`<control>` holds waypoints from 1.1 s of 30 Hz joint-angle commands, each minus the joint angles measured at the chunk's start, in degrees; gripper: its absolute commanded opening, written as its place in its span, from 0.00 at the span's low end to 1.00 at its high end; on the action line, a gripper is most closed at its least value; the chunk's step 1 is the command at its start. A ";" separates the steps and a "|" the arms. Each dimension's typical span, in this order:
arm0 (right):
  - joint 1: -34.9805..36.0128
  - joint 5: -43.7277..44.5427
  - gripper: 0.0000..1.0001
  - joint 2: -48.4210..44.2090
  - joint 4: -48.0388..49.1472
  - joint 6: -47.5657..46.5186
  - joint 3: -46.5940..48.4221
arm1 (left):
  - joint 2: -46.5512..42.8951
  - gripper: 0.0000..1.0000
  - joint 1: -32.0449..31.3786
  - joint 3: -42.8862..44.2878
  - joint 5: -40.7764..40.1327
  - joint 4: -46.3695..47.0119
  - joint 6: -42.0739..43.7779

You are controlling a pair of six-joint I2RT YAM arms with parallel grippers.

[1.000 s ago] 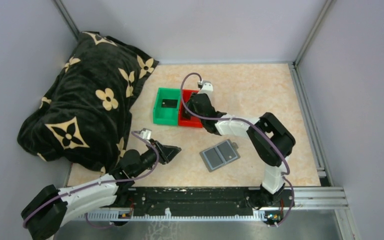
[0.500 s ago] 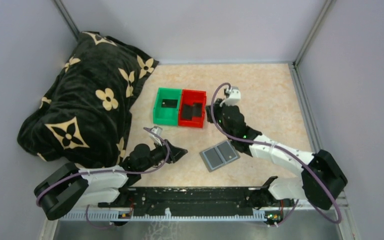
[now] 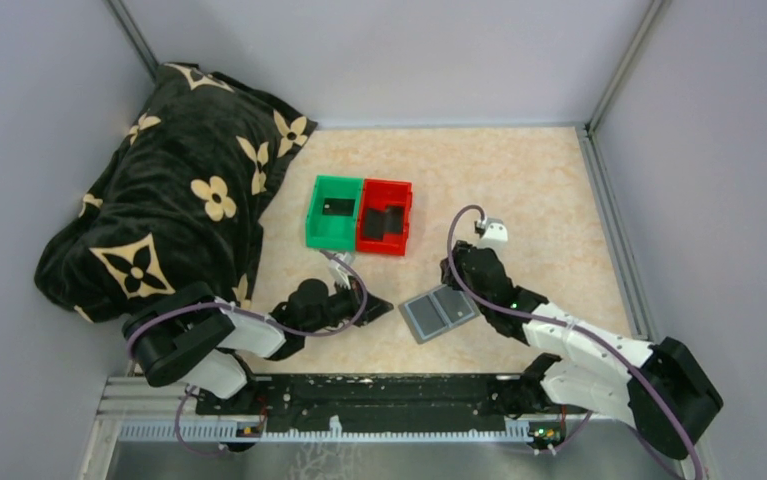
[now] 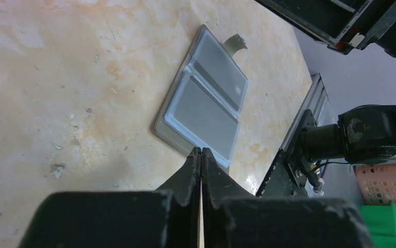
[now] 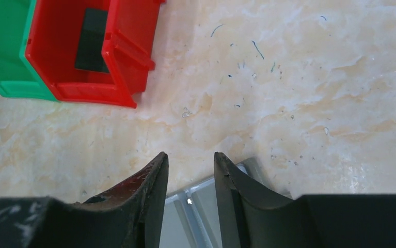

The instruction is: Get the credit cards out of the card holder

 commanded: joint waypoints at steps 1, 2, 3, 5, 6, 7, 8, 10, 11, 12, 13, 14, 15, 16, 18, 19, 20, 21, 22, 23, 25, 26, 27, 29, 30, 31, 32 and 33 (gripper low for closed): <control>-0.47 0.73 0.40 -3.80 -2.34 1.91 -1.39 | 3.26 0.00 -1.37 1.67 1.63 4.34 -1.52; -0.48 1.21 0.40 -4.13 -2.96 2.54 -1.91 | 3.96 0.00 -1.66 1.68 1.62 4.73 -1.85; -0.58 1.87 0.39 -4.55 -3.61 3.38 -2.51 | 4.51 0.00 -1.87 1.74 1.65 4.92 -2.21; -2.38 1.53 0.36 -4.91 -3.78 6.26 -4.21 | 5.46 0.07 -2.51 1.85 1.39 4.94 -2.65; -4.11 -0.46 0.35 -4.92 -3.37 7.36 -5.07 | 5.63 0.13 -2.67 1.78 1.31 4.94 -2.85; -5.72 -2.16 0.35 -4.93 -2.87 8.13 -6.02 | 5.72 0.18 -2.73 1.74 1.21 4.92 -3.04; -6.56 -2.93 0.35 -5.00 -2.84 8.72 -7.03 | 5.70 0.21 -2.93 1.70 1.21 4.91 -3.21; -6.76 -2.99 0.35 -5.44 -3.87 9.70 -7.90 | 5.30 0.26 -3.01 1.68 1.36 4.60 -3.56; -6.78 -3.22 0.35 -5.86 -4.28 10.22 -8.45 | 5.12 0.27 -3.19 1.80 1.58 4.25 -3.72; -6.82 -3.62 0.35 -6.34 -4.67 10.76 -9.11 | 4.98 0.28 -3.40 1.96 1.58 3.76 -4.07; -6.78 -4.13 0.35 -7.08 -4.69 11.03 -9.82 | 5.15 0.28 -3.97 2.19 1.27 3.24 -4.40; -6.79 -4.60 0.35 -7.77 -4.68 11.09 -10.63 | 5.65 0.28 -4.67 2.47 1.01 3.09 -4.77; -6.78 -4.97 0.35 -8.55 -4.80 11.37 -11.37 | 6.51 0.28 -5.65 2.85 0.69 3.18 -5.10; -6.78 -5.17 0.35 -9.39 -5.12 11.44 -12.00 | 7.51 0.28 -6.58 3.17 0.35 3.67 -5.46; -6.78 -5.07 0.35 -10.74 -5.50 11.54 -13.24 | 10.23 0.28 -8.02 3.51 0.21 6.44 -6.55; -6.78 -4.71 0.34 -11.14 -5.81 11.65 -13.76 | 11.85 0.28 -8.43 3.52 0.41 8.31 -7.30; -6.78 -4.55 0.35 -11.31 -6.08 11.71 -14.08 | 13.41 0.28 -8.60 3.48 0.80 10.34 -8.10; -6.77 -4.45 0.35 -11.46 -6.61 11.75 -14.19 | 14.68 0.28 -8.70 3.44 1.16 12.46 -8.89; -6.78 -4.54 0.34 -11.60 -7.16 11.96 -14.21 | 15.89 0.28 -8.72 3.44 1.73 14.11 -9.54; -6.78 -5.17 0.31 -11.67 -7.72 12.12 -14.29 | 16.68 0.28 -8.72 3.51 2.11 15.38 -10.06; -6.74 -6.60 0.26 -12.13 -8.53 12.99 -14.60 | 17.39 0.27 -8.72 3.61 2.41 16.18 -10.62; -6.77 -7.54 0.23 -12.66 -8.51 13.54 -15.10 | 17.32 0.27 -8.68 3.55 2.30 15.81 -10.61; -6.73 -8.57 0.22 -13.33 -8.41 14.24 -15.77 | 16.84 0.27 -8.71 3.46 1.96 15.24 -10.48; -6.50 -10.03 0.19 -15.31 -8.18 15.84 -17.36 | 15.50 0.27 -8.72 3.05 1.00 13.56 -9.77; -6.18 -10.34 0.18 -16.39 -8.47 16.66 -18.00 | 14.56 0.27 -8.70 2.94 0.38 12.29 -9.31; -5.77 -10.59 0.17 -17.62 -9.17 17.46 -18.55 | 13.62 0.27 -8.72 2.91 -0.42 10.68 -8.67; -5.32 -10.76 0.16 -18.87 -9.86 18.16 -18.98 | 12.55 0.27 -8.64 2.91 -1.11 8.83 -8.12; -4.77 -10.78 0.15 -20.04 -10.80 18.77 -19.31 | 11.53 0.27 -8.61 2.97 -1.87 6.88 -7.50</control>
